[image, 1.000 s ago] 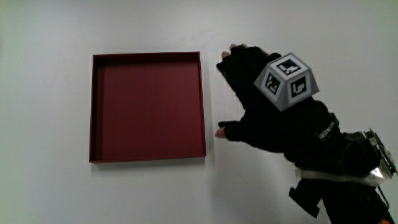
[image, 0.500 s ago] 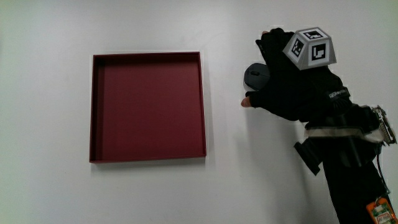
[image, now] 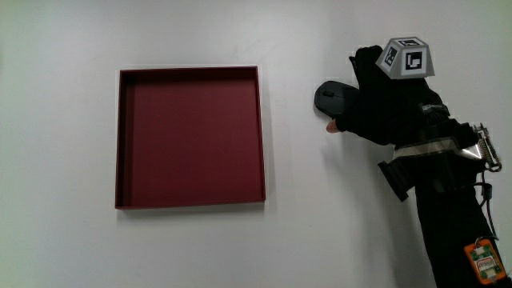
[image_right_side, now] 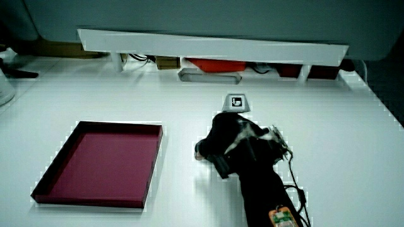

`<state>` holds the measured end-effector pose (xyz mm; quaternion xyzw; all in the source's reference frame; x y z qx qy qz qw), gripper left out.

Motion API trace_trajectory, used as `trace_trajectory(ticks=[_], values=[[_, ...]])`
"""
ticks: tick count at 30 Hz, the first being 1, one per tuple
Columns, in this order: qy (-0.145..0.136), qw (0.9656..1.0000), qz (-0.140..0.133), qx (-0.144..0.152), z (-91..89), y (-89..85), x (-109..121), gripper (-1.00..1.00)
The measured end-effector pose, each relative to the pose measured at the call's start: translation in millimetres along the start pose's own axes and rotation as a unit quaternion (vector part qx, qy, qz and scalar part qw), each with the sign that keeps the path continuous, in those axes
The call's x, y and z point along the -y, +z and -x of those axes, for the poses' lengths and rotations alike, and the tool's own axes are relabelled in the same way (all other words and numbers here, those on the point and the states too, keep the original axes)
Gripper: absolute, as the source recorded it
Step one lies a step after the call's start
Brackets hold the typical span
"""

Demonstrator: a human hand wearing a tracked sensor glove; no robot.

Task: Pick mouse from desk

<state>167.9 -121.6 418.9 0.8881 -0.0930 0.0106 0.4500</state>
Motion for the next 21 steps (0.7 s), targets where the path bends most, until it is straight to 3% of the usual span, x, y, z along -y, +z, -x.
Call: trace_trajectory(ticks=[7, 21], values=[[-0.02, 0.9992, 0.031, -0.017, -16.9, -9.2, -21, 0.0], [-0.052, 0.9959, 0.074, -0.006, -23.5, -29.9, -51, 0.0]])
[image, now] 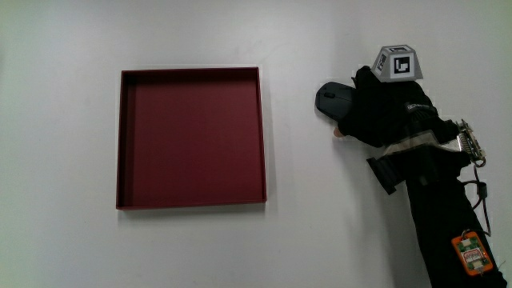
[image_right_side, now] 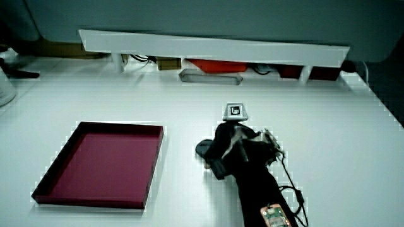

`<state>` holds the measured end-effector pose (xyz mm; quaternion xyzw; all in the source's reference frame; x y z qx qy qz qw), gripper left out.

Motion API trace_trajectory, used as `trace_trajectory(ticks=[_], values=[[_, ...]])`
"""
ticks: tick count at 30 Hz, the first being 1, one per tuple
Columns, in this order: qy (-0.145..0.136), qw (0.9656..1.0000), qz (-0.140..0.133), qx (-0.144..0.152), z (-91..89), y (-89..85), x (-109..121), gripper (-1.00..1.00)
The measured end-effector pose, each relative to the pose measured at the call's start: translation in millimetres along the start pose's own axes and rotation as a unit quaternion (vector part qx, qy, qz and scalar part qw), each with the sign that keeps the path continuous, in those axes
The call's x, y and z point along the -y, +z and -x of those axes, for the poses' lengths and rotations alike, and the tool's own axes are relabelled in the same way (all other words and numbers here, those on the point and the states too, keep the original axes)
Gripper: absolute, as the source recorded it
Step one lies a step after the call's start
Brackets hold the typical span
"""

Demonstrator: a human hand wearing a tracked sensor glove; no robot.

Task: Pick mouse from desk

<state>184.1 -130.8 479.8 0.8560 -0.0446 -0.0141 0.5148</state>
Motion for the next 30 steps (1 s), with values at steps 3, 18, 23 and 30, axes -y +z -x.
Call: trace_trajectory(ticks=[3, 18, 23, 30], values=[[-0.012, 0.9999, 0.005, 0.005, -0.6, -1.6, -3, 0.0], [-0.055, 0.9978, -0.003, 0.038, 8.0, 1.8, -10, 0.58], [-0.077, 0.9953, -0.023, 0.054, 9.7, 2.2, -11, 0.84], [-0.055, 0.9957, -0.045, 0.058, 10.3, 1.4, -9, 1.0]])
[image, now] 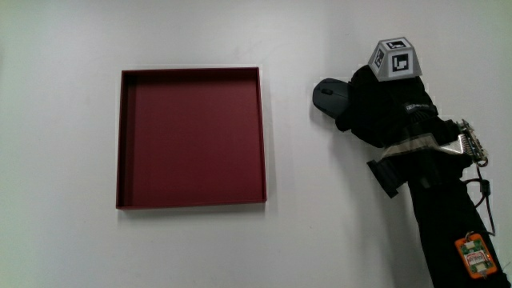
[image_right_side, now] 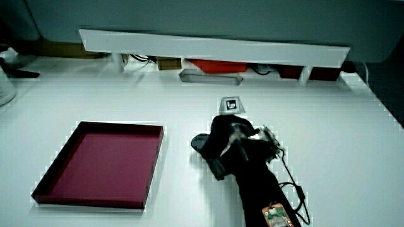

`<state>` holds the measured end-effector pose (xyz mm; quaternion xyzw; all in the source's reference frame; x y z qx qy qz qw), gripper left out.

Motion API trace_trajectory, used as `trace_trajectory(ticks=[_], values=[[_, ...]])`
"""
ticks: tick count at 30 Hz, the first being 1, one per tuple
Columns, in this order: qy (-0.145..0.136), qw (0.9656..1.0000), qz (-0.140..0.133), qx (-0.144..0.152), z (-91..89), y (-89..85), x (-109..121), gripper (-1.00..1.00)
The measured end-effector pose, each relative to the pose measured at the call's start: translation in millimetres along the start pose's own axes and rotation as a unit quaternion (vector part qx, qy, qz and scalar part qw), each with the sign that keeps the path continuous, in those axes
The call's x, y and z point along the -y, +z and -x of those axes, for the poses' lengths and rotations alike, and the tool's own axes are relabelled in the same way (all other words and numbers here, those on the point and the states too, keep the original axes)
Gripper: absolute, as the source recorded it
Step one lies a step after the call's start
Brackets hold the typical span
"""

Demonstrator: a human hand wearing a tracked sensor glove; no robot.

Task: Pick mouse from desk

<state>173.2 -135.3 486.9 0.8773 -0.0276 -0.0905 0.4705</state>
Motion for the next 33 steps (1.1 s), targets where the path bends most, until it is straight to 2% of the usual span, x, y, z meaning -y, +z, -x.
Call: trace_trajectory(ticks=[1, 3, 5, 7, 8, 10, 11, 12, 13, 14, 15, 18, 19, 21, 22, 23, 25, 27, 31, 32, 33], values=[[0.004, 0.9999, -0.011, 0.002, 0.0, 0.1, 1, 1.0], [0.014, 0.9999, -0.006, -0.004, -0.5, -1.0, 2, 1.0], [0.013, 0.9998, -0.014, -0.002, -1.8, -0.9, 2, 1.0], [0.031, 0.9993, -0.021, -0.009, -1.9, 1.4, 6, 1.0], [0.022, 0.9992, -0.031, -0.008, -2.8, 2.9, 8, 1.0], [0.029, 0.9988, -0.038, -0.01, -2.2, 7.3, 15, 1.0], [0.029, 0.9982, -0.052, -0.005, -0.4, 11.4, 22, 1.0], [0.032, 0.9984, -0.047, -0.007, 0.8, 13.8, 25, 1.0], [0.049, 0.9971, -0.057, -0.007, 4.5, 19.1, 33, 1.0], [0.044, 0.9966, -0.069, -0.002, 7.1, 23.3, 39, 1.0], [0.052, 0.9963, -0.068, 0.0, 9.2, 26.0, 43, 1.0], [0.075, 0.9927, -0.094, -0.004, 16.8, 36.5, 65, 1.0], [0.084, 0.9902, -0.111, -0.003, 21.1, 40.1, 73, 1.0], [0.112, 0.9878, -0.108, -0.004, 30.7, 43.7, 82, 1.0], [0.119, 0.9846, -0.129, 0.0, 36.9, 47.1, 90, 1.0], [0.121, 0.9844, -0.127, 0.009, 42.1, 47.5, 93, 1.0], [0.151, 0.9807, -0.124, 0.006, 52.7, 48.8, 101, 1.0], [0.147, 0.9784, -0.143, 0.027, 64.1, 51.1, 110, 1.0], [0.174, 0.9723, -0.15, 0.041, 85.2, 54.7, 122, 1.0], [0.176, 0.9718, -0.15, 0.046, 90.1, 55.2, 125, 1.0], [0.177, 0.9694, -0.162, 0.051, 94.9, 57.6, 131, 1.0]])
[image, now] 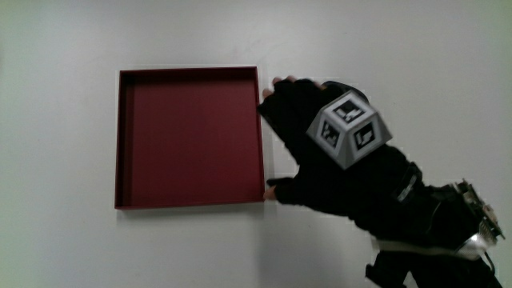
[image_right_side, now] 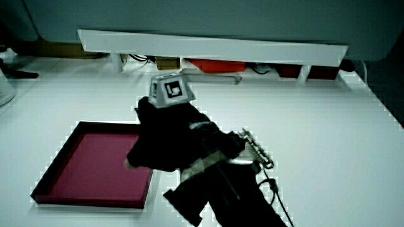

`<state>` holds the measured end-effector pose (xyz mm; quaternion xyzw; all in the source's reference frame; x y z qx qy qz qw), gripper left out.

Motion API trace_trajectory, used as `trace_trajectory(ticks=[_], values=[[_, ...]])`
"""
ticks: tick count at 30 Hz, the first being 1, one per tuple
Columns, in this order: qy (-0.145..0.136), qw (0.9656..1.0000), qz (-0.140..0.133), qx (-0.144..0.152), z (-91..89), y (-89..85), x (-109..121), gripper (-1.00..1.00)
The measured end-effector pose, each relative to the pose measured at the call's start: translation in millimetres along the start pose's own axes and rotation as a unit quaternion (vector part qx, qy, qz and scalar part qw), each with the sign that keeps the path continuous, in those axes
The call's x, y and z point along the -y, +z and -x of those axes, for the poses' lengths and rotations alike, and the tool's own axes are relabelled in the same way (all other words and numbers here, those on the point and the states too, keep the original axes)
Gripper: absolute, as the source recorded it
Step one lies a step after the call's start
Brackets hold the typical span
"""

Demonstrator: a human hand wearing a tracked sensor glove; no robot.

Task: Pick mouse from desk

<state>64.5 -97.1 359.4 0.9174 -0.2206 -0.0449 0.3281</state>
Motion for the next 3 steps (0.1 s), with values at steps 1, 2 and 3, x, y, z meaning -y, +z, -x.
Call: trace_trajectory(ticks=[1, 2, 3], values=[[0.007, 0.9999, 0.013, 0.0, 3.6, -1.5, -3, 1.0], [0.012, 0.9999, 0.009, 0.001, 9.0, 1.3, -2, 1.0], [0.012, 0.9999, 0.003, 0.006, 14.6, 4.3, -1, 1.0]])
